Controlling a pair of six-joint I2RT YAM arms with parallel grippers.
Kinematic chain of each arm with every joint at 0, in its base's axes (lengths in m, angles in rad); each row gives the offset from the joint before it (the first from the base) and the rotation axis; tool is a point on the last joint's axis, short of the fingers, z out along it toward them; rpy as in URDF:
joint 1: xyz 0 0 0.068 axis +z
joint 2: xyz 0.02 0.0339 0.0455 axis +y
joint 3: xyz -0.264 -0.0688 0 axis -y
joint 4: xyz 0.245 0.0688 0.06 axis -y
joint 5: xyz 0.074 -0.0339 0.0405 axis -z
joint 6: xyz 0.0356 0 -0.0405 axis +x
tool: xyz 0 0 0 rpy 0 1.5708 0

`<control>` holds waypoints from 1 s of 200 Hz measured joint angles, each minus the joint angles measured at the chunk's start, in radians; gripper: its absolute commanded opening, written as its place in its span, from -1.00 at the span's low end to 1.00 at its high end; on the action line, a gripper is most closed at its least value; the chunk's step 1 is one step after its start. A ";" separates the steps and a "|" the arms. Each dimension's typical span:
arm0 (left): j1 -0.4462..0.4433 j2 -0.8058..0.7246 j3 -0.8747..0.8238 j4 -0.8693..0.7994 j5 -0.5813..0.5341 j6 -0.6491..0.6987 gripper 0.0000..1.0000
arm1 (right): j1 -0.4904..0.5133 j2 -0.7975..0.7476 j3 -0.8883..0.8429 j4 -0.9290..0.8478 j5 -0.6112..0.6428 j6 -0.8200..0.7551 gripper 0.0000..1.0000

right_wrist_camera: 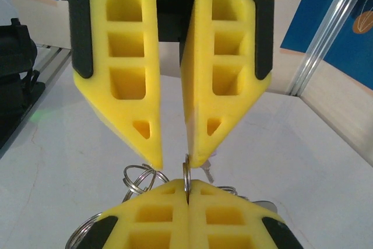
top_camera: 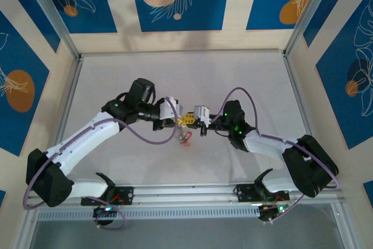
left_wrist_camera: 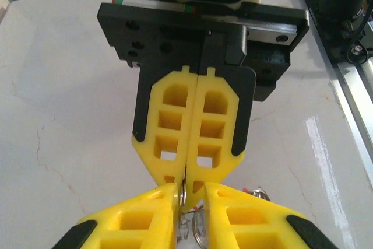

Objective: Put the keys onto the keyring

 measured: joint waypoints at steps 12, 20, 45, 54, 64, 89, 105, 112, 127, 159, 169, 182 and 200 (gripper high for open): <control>0.000 -0.002 -0.007 0.010 0.012 0.000 -0.63 | 0.000 0.003 0.000 0.001 -0.006 0.000 -1.00; 0.000 -0.006 -0.013 0.014 0.019 0.000 -0.63 | 0.002 0.004 0.000 0.000 -0.009 0.000 -1.00; 0.000 -0.022 -0.026 0.019 0.041 0.004 -0.66 | 0.006 0.004 0.000 0.001 -0.014 0.001 -1.00; 0.000 -0.026 -0.028 0.019 0.048 0.005 -0.69 | 0.006 0.003 0.000 0.001 -0.014 0.000 -1.00; 0.000 -0.027 -0.029 0.019 0.055 0.010 -0.75 | 0.006 0.003 0.000 0.001 -0.015 0.001 -1.00; 0.000 -0.031 -0.029 0.016 0.063 0.032 -0.82 | 0.006 0.001 0.000 0.007 -0.018 0.005 -1.00; 0.000 -0.037 -0.035 0.015 0.062 0.053 -0.65 | 0.005 -0.004 0.000 0.015 -0.018 0.008 -1.00; 0.000 -0.042 -0.039 0.013 0.060 0.060 -0.61 | 0.003 -0.008 0.000 0.020 -0.018 0.009 -1.00; 0.004 -0.057 -0.050 0.013 0.050 0.070 -0.47 | -0.002 -0.018 0.000 0.022 -0.020 0.011 -1.00; 0.019 -0.094 -0.074 0.014 0.027 0.084 -0.35 | -0.010 -0.034 0.000 0.023 -0.030 0.011 -1.00; 0.024 -0.102 -0.078 0.016 0.017 0.084 -0.34 | -0.010 -0.036 0.000 0.022 -0.034 0.011 -1.00; 0.027 -0.106 -0.081 0.019 0.009 0.084 -0.34 | -0.010 -0.036 0.000 0.021 -0.040 0.011 -1.00; 0.027 -0.106 -0.083 0.030 -0.002 0.084 -0.31 | -0.010 -0.036 0.000 0.021 -0.043 0.011 -1.00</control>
